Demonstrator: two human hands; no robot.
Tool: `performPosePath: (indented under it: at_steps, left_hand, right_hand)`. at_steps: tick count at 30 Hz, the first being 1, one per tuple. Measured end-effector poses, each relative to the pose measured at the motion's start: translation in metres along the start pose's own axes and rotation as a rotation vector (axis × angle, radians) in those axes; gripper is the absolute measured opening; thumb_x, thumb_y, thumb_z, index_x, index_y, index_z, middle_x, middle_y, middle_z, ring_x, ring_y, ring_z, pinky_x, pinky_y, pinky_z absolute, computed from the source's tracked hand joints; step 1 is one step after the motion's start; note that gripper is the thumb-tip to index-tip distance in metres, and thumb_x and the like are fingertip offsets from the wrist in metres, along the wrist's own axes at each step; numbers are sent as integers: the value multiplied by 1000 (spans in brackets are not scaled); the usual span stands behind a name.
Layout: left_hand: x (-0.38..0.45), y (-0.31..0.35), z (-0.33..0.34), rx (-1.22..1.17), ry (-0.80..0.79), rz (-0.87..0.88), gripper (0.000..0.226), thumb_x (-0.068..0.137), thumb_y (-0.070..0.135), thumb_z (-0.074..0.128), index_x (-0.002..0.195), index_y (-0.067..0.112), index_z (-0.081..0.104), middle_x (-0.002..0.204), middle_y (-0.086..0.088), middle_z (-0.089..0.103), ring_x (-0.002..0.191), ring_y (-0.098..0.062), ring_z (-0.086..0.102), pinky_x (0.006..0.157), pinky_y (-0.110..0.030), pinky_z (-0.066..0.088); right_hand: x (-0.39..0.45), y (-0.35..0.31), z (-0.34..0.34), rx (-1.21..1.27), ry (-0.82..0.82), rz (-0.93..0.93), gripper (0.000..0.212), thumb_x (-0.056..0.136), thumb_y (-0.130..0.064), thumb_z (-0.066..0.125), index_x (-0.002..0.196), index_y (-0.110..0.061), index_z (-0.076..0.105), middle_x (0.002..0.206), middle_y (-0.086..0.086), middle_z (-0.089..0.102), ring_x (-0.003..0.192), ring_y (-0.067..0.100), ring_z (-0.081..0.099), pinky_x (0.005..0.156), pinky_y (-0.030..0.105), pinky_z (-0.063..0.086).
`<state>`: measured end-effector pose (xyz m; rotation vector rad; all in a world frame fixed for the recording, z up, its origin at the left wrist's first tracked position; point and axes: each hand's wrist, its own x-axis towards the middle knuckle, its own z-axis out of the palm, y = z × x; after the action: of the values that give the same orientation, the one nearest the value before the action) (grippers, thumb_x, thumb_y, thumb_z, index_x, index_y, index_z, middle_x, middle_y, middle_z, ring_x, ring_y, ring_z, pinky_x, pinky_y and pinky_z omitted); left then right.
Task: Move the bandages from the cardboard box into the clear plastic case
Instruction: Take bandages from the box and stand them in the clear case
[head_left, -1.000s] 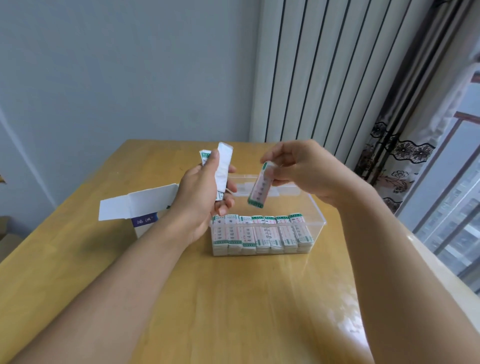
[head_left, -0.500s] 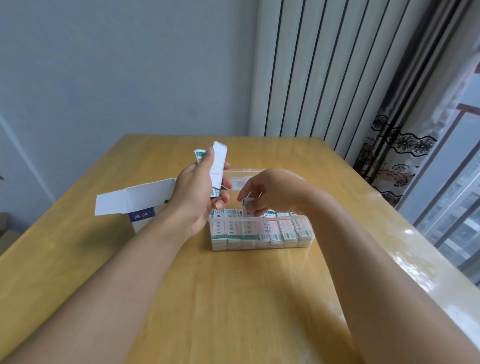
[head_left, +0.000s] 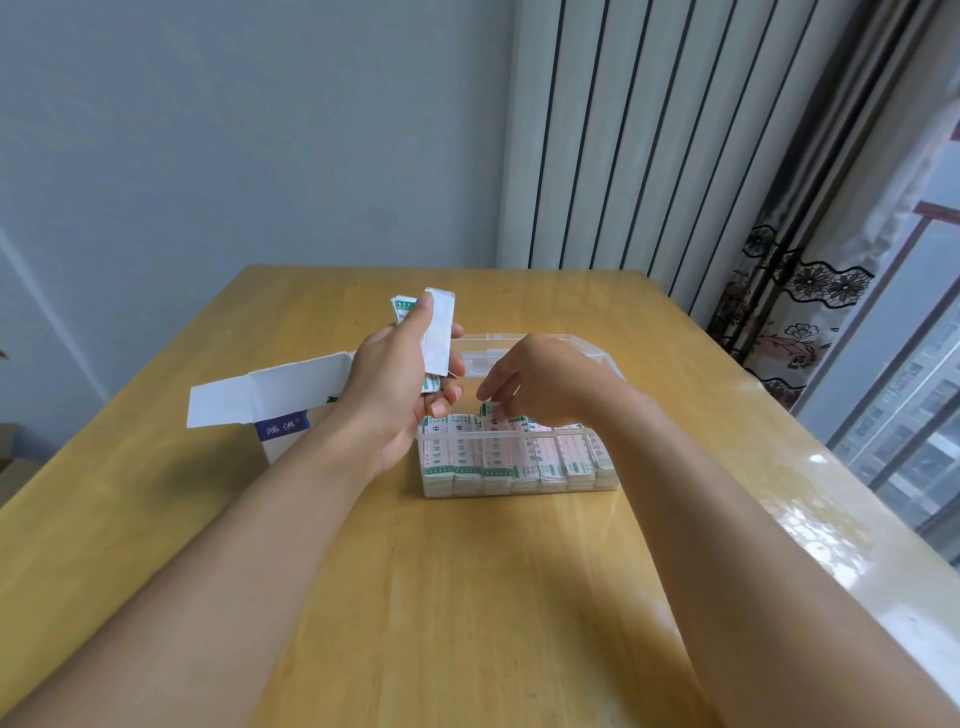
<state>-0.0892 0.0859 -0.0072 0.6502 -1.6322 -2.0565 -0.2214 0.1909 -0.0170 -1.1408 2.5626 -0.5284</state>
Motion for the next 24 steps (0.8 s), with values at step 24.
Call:
performPosePath:
  at_steps: [24]
  left_hand:
    - [-1, 1, 1, 16, -20, -6, 44, 105, 47, 45, 104, 8, 66, 62, -2, 59, 46, -13, 49, 37, -20, 34]
  right_hand:
    - [0, -2, 6, -138, -99, -14, 34, 96, -6, 58, 119, -25, 75, 112, -4, 75, 101, 17, 67, 95, 32, 54]
